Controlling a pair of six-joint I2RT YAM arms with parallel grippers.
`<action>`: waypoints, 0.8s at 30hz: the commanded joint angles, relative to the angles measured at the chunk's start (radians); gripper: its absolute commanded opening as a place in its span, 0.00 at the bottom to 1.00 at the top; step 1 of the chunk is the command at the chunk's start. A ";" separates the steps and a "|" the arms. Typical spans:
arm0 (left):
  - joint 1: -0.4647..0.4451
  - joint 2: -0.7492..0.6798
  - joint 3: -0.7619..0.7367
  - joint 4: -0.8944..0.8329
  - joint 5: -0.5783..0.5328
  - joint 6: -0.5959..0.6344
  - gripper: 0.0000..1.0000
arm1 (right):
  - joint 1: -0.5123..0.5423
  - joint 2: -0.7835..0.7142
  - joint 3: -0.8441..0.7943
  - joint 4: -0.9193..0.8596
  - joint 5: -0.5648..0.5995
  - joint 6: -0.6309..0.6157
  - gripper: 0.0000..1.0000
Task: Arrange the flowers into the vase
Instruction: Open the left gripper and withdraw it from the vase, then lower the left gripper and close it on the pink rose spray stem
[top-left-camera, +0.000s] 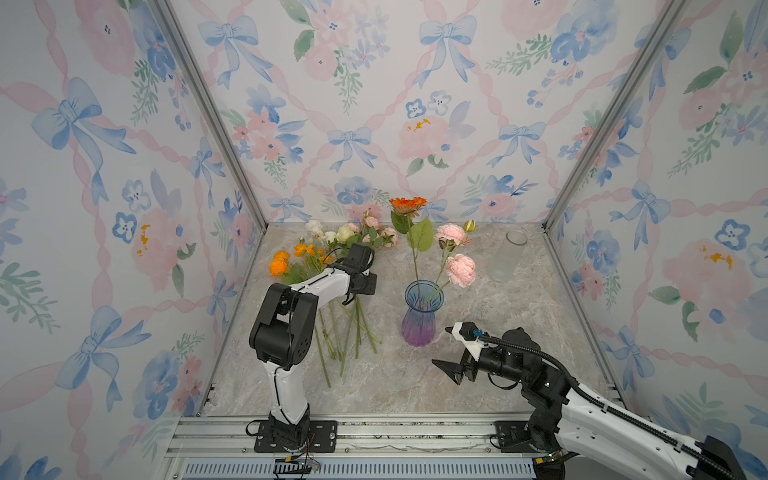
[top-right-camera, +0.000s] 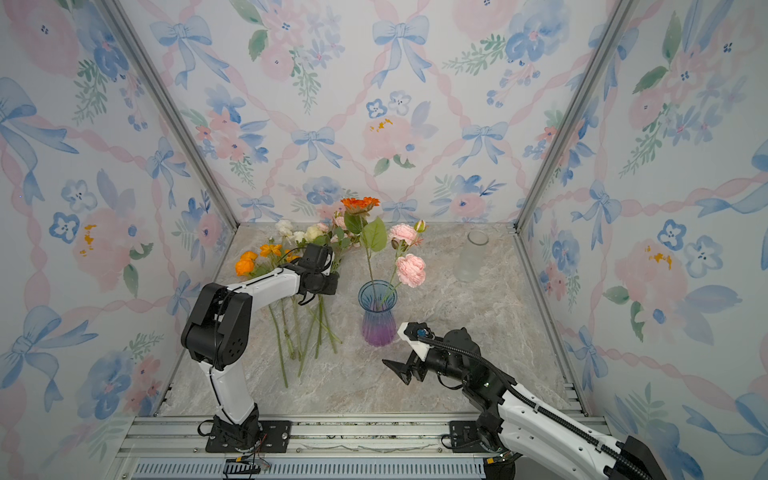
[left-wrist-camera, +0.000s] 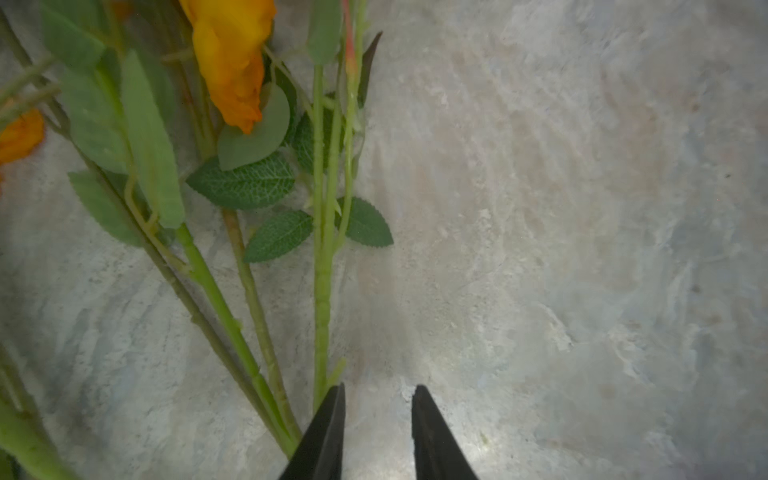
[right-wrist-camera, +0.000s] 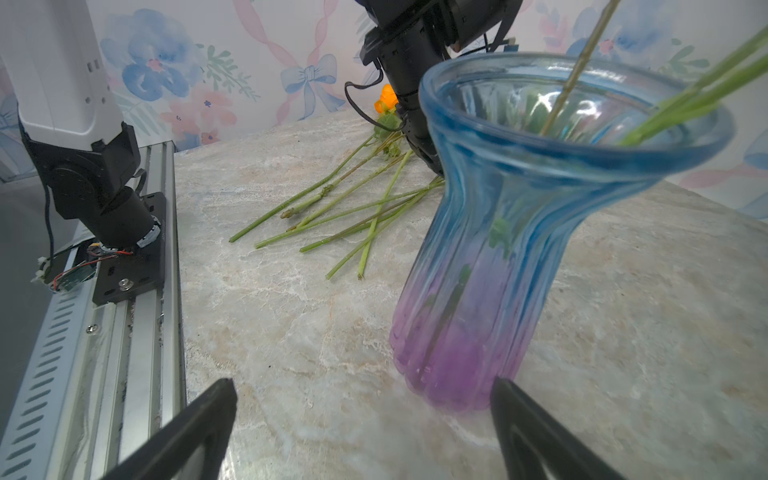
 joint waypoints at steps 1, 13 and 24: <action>0.004 0.010 0.043 -0.037 -0.070 0.058 0.29 | 0.015 -0.021 0.027 0.010 0.012 -0.012 0.97; 0.007 0.036 0.052 -0.034 -0.106 0.065 0.29 | 0.015 0.004 0.027 0.018 0.025 -0.015 0.97; 0.006 0.077 0.049 -0.035 -0.101 0.061 0.27 | 0.015 0.005 0.025 0.020 0.029 -0.015 0.97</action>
